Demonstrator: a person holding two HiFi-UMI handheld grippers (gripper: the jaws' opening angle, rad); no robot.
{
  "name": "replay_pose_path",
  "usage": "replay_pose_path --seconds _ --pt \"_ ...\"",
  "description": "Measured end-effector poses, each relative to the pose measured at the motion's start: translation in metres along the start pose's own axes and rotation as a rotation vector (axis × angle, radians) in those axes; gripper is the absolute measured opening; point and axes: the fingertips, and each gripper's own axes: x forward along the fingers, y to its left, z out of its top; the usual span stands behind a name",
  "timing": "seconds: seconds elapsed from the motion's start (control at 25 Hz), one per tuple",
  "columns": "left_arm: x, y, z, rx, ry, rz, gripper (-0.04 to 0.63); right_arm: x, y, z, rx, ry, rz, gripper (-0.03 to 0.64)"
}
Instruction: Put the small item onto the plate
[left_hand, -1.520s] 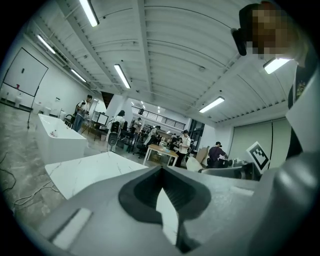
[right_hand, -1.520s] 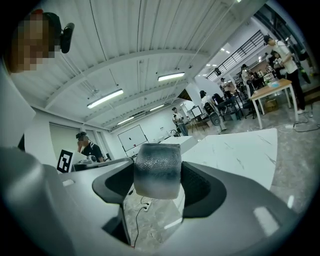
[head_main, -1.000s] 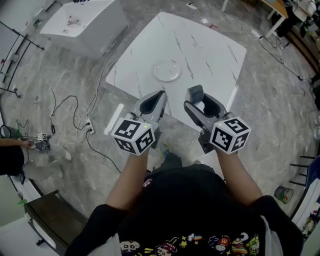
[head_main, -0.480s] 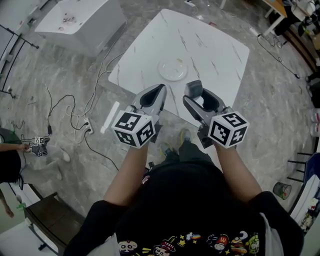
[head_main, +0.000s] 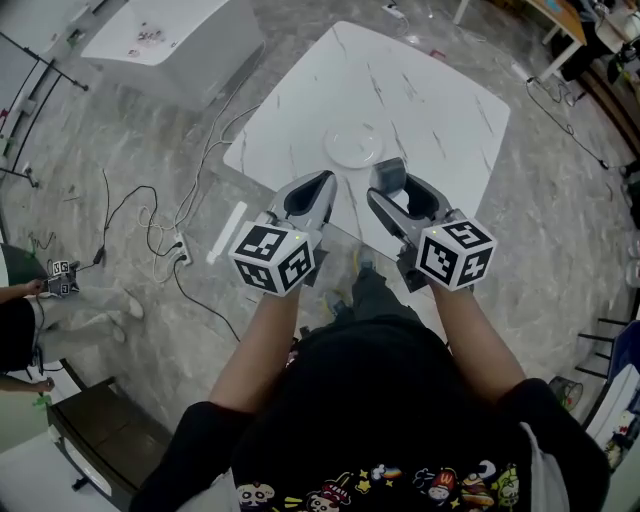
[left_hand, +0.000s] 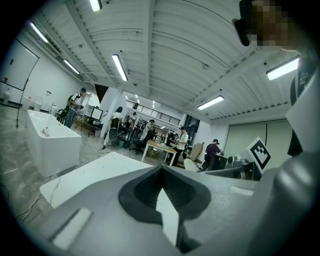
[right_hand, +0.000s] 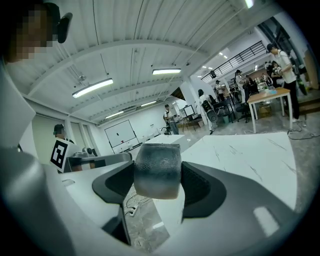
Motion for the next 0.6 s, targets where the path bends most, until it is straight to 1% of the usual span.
replay_pose_path --seconds 0.28,0.6 --pt "0.039 0.025 -0.012 -0.027 0.042 0.038 0.0 0.031 -0.039 0.004 0.002 0.045 -0.002 0.319" --pt "0.083 0.067 -0.041 -0.085 0.087 0.095 0.001 0.091 -0.079 -0.008 -0.029 0.14 0.011 0.319"
